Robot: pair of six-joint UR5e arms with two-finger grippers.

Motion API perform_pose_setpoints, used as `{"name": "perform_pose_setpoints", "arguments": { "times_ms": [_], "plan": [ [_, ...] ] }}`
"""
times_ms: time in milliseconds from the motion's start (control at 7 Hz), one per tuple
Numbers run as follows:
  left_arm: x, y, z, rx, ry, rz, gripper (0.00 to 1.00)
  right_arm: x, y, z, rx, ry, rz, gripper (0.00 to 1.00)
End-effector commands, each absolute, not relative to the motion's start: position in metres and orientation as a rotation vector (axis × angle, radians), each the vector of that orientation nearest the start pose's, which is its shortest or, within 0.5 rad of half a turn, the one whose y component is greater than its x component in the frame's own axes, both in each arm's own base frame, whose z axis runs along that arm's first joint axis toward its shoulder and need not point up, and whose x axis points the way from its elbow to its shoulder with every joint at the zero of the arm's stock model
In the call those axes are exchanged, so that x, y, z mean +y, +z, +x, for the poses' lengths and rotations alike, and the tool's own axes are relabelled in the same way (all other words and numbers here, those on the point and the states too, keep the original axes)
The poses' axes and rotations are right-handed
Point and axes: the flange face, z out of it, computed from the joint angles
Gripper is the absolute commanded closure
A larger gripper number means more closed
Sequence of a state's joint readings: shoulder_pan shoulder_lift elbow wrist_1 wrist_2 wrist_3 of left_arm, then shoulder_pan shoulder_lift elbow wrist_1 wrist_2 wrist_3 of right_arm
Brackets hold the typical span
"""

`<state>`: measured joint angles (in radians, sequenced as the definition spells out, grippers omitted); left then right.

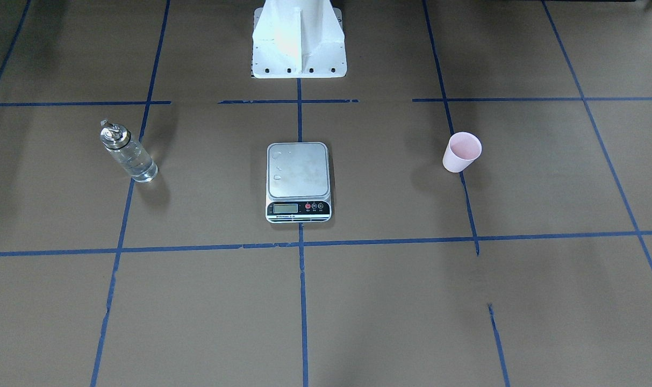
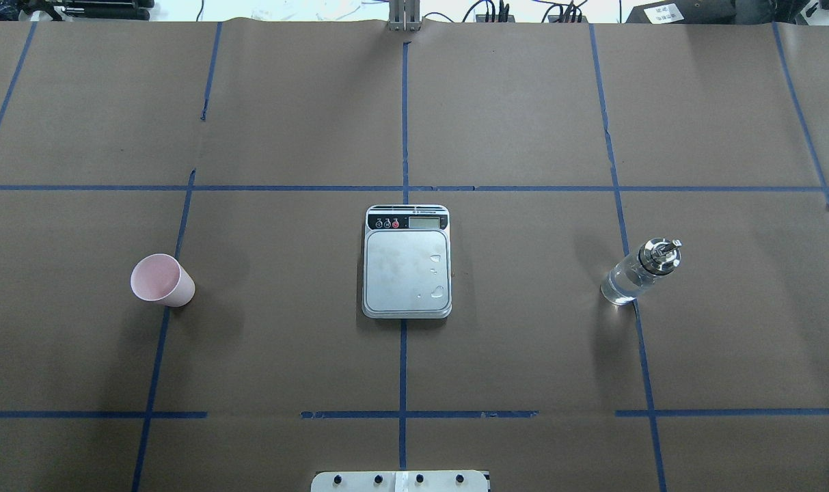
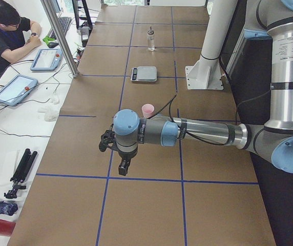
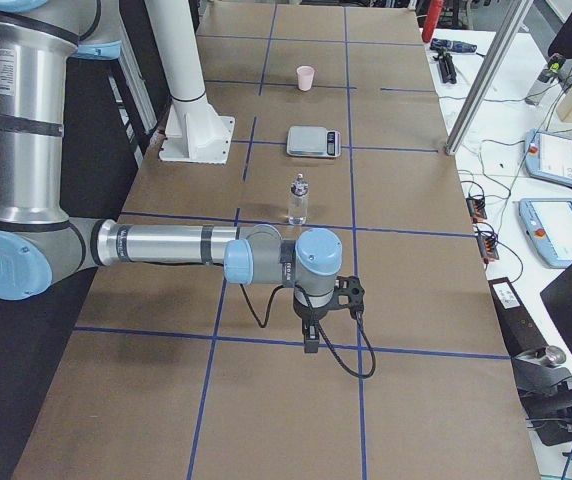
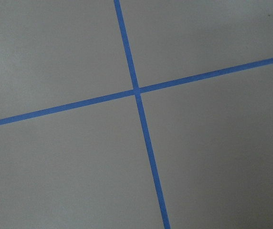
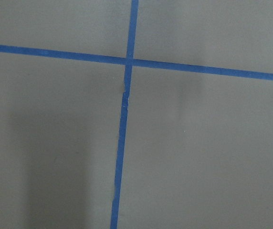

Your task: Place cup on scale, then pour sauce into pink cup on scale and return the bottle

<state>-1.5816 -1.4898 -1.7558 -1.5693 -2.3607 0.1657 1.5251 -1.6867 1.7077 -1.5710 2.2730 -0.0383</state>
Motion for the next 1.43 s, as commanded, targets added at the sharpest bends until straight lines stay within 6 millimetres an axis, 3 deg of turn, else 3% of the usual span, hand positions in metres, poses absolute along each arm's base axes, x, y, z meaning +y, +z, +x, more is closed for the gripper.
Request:
{"name": "perform_pose_setpoints", "arguments": {
  "times_ms": [0, 143, 286, 571, 714, 857, 1143, 1286],
  "plan": [
    [-0.463, 0.601, -0.067, 0.781, 0.192, 0.175, 0.0, -0.448, 0.651, 0.038, -0.703, -0.109, 0.008, 0.0],
    [-0.463, 0.601, -0.067, 0.779, 0.193, 0.178, 0.0, -0.451, 0.646, 0.031, -0.71, -0.12, 0.011, 0.0],
    [-0.464, 0.6, -0.066, 0.776, 0.202, 0.185, 0.0, -0.47, 0.622, 0.022, -0.73, -0.146, 0.054, 0.0],
    [-0.468, 0.592, -0.064, 0.769, 0.234, 0.254, 0.0, -0.517, 0.551, 0.012, -0.728, -0.227, 0.245, 0.0],
    [-0.473, 0.582, -0.063, 0.77, 0.261, 0.326, 0.0, -0.529, 0.533, 0.012, -0.725, -0.258, 0.333, 0.0],
    [-0.492, 0.55, -0.063, 0.746, 0.302, 0.477, 0.0, -0.531, 0.531, 0.011, -0.732, -0.264, 0.36, 0.0],
    [-0.503, 0.525, -0.063, 0.718, 0.38, 0.671, 0.0, -0.529, 0.536, 0.01, -0.736, -0.258, 0.35, 0.0],
    [-0.525, 0.496, -0.063, 0.722, 0.393, 0.771, 0.0, -0.528, 0.534, 0.009, -0.769, -0.262, 0.347, 0.0]
  ]
}}
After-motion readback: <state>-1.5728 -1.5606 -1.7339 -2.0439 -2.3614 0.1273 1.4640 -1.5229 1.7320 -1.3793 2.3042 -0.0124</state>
